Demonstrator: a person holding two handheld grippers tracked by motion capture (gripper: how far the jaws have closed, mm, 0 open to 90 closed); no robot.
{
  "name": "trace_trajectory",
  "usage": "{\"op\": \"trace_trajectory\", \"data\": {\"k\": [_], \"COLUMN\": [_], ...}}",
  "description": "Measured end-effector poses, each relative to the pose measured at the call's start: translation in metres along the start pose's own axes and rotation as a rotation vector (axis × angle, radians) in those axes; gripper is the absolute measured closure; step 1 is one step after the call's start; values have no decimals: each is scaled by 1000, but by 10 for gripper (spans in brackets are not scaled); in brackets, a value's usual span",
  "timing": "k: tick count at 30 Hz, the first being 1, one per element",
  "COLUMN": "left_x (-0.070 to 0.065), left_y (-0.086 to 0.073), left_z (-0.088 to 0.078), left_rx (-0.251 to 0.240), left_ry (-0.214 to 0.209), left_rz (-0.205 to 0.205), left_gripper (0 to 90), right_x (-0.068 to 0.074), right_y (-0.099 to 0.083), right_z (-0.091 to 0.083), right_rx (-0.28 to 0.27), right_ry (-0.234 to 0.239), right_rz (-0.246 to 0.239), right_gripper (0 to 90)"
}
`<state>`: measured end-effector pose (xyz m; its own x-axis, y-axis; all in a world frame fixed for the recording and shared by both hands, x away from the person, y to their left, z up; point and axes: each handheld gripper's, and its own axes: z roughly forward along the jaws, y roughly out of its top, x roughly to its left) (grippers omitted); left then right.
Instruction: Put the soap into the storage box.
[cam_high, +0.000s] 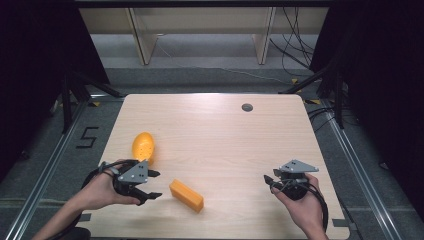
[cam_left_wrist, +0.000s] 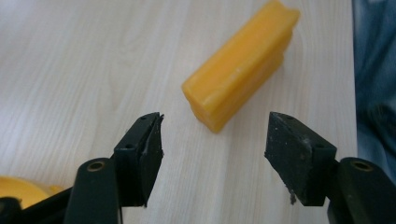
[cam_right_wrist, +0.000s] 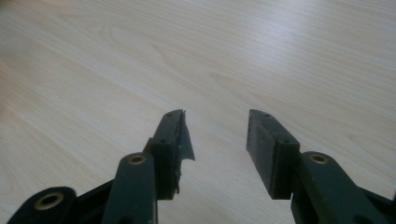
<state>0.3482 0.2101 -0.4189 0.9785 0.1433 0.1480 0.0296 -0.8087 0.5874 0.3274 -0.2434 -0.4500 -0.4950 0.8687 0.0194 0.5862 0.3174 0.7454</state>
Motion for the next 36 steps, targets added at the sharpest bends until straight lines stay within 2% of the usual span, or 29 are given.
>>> {"op": "trace_trajectory", "data": {"k": [1, 2, 3, 4, 5, 6, 7, 9, 12, 15, 18, 19, 21, 22, 23, 26, 27, 35, 36], "left_x": [0, 1, 1, 4, 5, 5, 6, 8, 9, 10, 11, 12, 13, 14, 15, 15, 16, 17, 16], "left_y": [0, 4, 7, 16, 20, 20, 24, 33, 36, 40, 42, 43, 44, 44, 45, 46, 47, 57, 58], "left_z": [0, 2, 5, 10, 13, 13, 15, 25, 33, 46, 49, 53, 54, 55, 58, 61, 63, 71, 73], "left_rx": [0, 14, 14, 35, 39, 39, 46, 55, 65, 109, 112, 105, 107, 108, 110, 114, 124, 137, 140], "left_ry": [0, 2, 5, -26, -33, -33, -49, -66, -83, -98, -114, -120, -125, -131, -139, -144, -152, -173, -178], "left_rz": [0, 20, 36, 82, 101, 101, 119, 165, 182, 233, 240, 237, 237, 238, 234, 236, 238, 267, 273], "left_gripper": [354, 354, 354, 352, 351, 349, 349, 348, 345, 324, 324, 324, 326, 326, 326, 325, 325, 322, 322], "right_x": [0, -2, -1, -1, -1, -1, 0, -1, 0, 1, -1, 2, 1, -1, 0, 2, -1, -1, -2], "right_y": [0, 0, -1, 0, 0, 0, 0, -1, -1, -1, -1, -1, -1, -2, -2, -2, -2, -2, -2], "right_z": [0, 0, 1, 2, 2, 2, 2, 1, 1, 1, 1, 1, 2, 3, 2, 2, 3, 3, 3], "right_rx": [0, -2, -5, -7, -3, -3, 6, 6, 17, 21, 21, 31, 24, 17, 28, 40, 32, 37, 33], "right_ry": [0, -14, -9, -8, -2, -2, 14, -4, -4, -1, -7, 2, 14, 13, 0, 5, 1, 0, -5], "right_rz": [0, -34, -28, -30, -26, -26, -5, -20, -2, 7, -13, 15, 4, -22, -13, 14, -24, -17, -32], "right_gripper": [569, 568, 568, 567, 567, 567, 567, 566, 566, 564, 563, 562, 562, 562, 561, 560, 559, 557, 556]}}
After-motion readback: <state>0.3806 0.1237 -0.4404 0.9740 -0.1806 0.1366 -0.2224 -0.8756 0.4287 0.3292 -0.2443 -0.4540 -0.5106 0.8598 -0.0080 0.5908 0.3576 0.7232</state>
